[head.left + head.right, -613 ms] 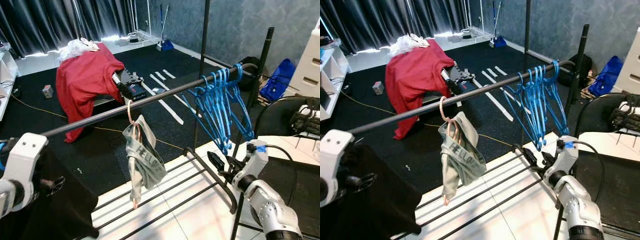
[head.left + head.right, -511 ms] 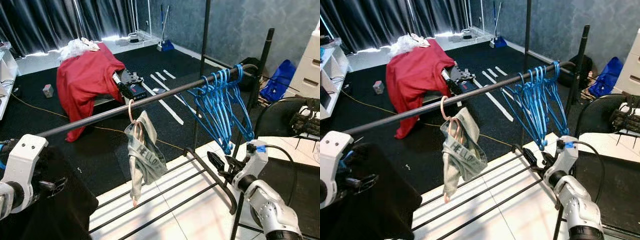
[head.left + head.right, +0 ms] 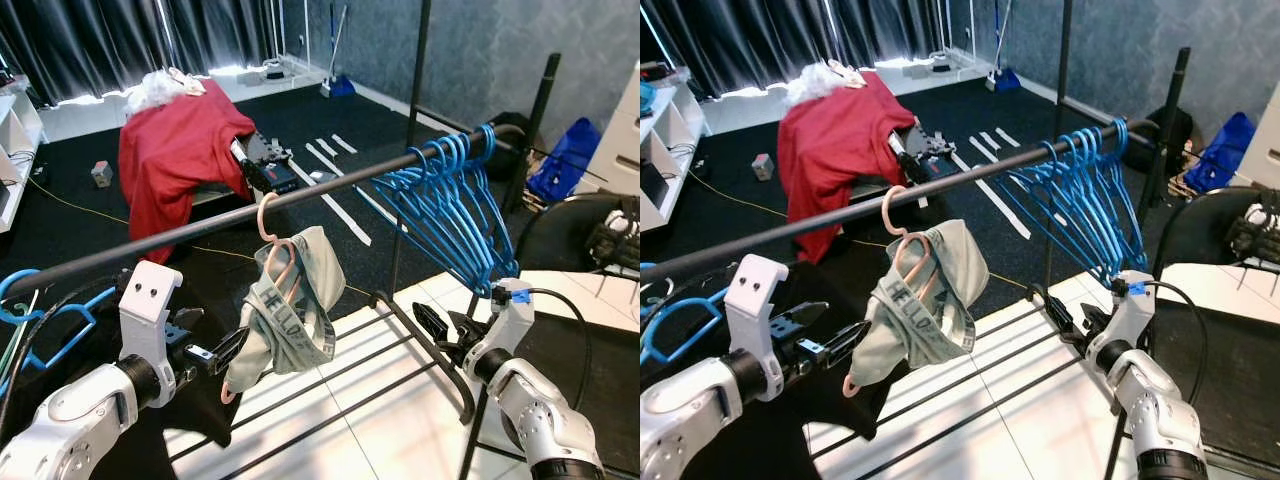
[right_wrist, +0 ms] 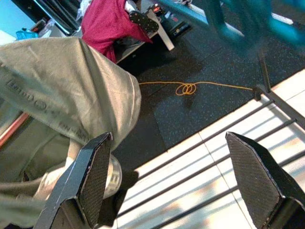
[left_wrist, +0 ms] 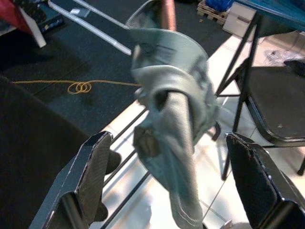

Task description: Hang hanger

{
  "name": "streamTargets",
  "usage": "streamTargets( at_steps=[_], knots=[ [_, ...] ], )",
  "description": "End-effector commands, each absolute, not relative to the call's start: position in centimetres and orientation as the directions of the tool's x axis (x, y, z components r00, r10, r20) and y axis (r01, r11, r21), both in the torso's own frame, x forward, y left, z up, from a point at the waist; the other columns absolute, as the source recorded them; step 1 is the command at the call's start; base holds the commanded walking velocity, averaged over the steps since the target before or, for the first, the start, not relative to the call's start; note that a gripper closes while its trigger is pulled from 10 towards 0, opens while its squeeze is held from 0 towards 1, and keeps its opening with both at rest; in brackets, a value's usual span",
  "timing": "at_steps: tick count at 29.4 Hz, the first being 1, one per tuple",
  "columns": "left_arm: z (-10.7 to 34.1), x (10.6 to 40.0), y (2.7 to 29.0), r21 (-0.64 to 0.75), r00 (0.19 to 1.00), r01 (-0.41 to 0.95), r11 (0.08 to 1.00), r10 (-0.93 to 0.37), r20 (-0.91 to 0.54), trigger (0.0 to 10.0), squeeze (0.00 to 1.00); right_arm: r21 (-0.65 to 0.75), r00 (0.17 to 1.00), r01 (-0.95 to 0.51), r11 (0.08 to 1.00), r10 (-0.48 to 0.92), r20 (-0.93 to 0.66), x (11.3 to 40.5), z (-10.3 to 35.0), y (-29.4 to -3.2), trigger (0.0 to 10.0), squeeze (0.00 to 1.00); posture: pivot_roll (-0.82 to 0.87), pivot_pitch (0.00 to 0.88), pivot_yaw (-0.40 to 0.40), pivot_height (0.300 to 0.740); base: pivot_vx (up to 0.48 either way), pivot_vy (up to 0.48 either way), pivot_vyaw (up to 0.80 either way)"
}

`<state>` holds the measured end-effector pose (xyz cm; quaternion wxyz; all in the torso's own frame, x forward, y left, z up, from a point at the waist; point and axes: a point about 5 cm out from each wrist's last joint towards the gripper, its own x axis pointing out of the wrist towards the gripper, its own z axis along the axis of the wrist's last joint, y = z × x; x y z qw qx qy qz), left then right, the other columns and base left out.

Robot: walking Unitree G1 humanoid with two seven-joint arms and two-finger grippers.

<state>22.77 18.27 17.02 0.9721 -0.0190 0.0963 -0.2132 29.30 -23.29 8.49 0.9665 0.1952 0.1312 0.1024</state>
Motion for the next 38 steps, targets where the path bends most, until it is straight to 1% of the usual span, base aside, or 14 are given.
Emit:
streamTargets(
  at_steps=[1,3,4,5,6,7,8,9,11,15,21,27,34,38],
  knots=[
    [16.8,22.6,18.4,-0.088,0.891,0.407,0.909,-0.416,-0.180,10.0,0.00,0.419,0.941,-0.151,0.895,0.261,-0.217,29.3,8.3,-22.9,10.0,0.00,-0.11,0.000,0.034,0.731,-0.480,0.000,0.00],
    [18.1,23.3,19.6,-0.045,0.934,0.335,0.941,-0.338,-0.113,10.0,0.00,0.409,0.941,-0.162,0.898,0.266,-0.211,29.4,8.4,-22.9,10.0,0.00,-0.11,0.000,0.034,0.731,0.000,0.000,0.00],
    [18.1,23.3,19.6,-0.045,0.934,0.335,0.941,-0.338,-0.113,10.0,0.00,0.409,0.941,-0.162,0.898,0.266,-0.211,29.4,8.4,-22.9,10.0,0.00,-0.11,0.000,0.034,0.731,0.000,0.000,0.00],
    [18.6,23.8,20.8,-0.011,0.966,0.245,0.969,-0.245,-0.076,10.0,0.00,0.390,0.938,-0.187,0.902,0.282,-0.203,29.3,8.5,-22.7,10.0,0.00,-0.11,0.000,0.034,0.731,0.000,0.000,0.71],
    [18.6,23.8,20.8,-0.011,0.966,0.245,0.969,-0.245,-0.076,10.0,0.00,0.390,0.938,-0.187,0.902,0.282,-0.203,29.3,8.5,-22.7,10.0,0.00,-0.11,0.000,0.034,0.731,0.000,0.000,0.71],
    [18.9,24.1,21.7,0.007,0.983,0.176,0.984,-0.175,-0.053,10.0,0.00,0.381,0.934,-0.205,0.902,0.296,-0.199,29.2,8.6,-22.6,10.0,0.00,-0.11,0.000,0.034,0.731,0.000,0.000,0.76],
    [18.9,24.1,21.7,0.007,0.983,0.176,0.984,-0.175,-0.053,10.0,0.00,0.381,0.934,-0.205,0.902,0.296,-0.199,29.2,8.6,-22.6,10.0,0.00,-0.11,0.000,0.034,0.731,0.000,0.000,0.76],
    [19.1,24.3,22.4,0.029,0.993,0.115,0.993,-0.115,-0.013,10.0,0.00,0.374,0.932,-0.216,0.902,0.304,-0.195,29.2,8.6,-22.4,10.0,0.00,-0.11,0.000,0.036,0.731,0.000,0.000,0.76],
    [19.1,24.3,22.4,0.029,0.993,0.115,0.993,-0.115,-0.013,10.0,0.00,0.374,0.932,-0.216,0.902,0.304,-0.195,29.2,8.6,-22.4,10.0,0.00,-0.11,0.000,0.036,0.731,0.000,0.000,0.76],
    [18.9,25.0,22.8,0.052,0.999,0.035,0.998,-0.036,0.009,10.0,0.00,0.374,0.933,-0.218,0.901,0.305,-0.191,29.2,8.6,-22.4,10.0,0.00,-0.12,0.000,0.039,0.731,0.000,0.000,0.76],
    [18.5,25.8,20.7,0.036,0.994,0.108,0.993,-0.108,0.004,10.0,0.00,0.385,0.937,-0.206,0.899,0.295,-0.187,29.2,8.6,-22.4,10.0,0.00,-0.12,0.000,0.039,0.731,0.000,0.000,0.75],
    [17.5,28.0,17.1,-0.034,0.971,0.238,0.971,-0.238,0.005,10.0,0.00,0.409,0.942,-0.178,0.895,0.275,-0.192,29.4,8.4,-22.4,10.0,0.00,-0.13,0.000,0.045,0.731,0.000,0.000,0.00],
    [17.2,29.3,15.9,-0.043,0.948,0.317,0.947,-0.317,0.025,10.0,0.00,0.411,0.943,-0.176,0.895,0.273,-0.192,29.4,8.4,-22.4,10.0,0.00,-0.14,0.000,0.051,0.731,0.000,-0.335,0.00],
    [18.1,31.0,15.7,0.020,0.942,0.328,0.944,-0.329,0.067,10.0,0.00,0.413,0.944,-0.172,0.894,0.269,-0.190,29.3,8.4,-22.4,10.0,0.00,-0.16,0.000,0.057,0.731,0.000,0.000,0.00]
  ],
)
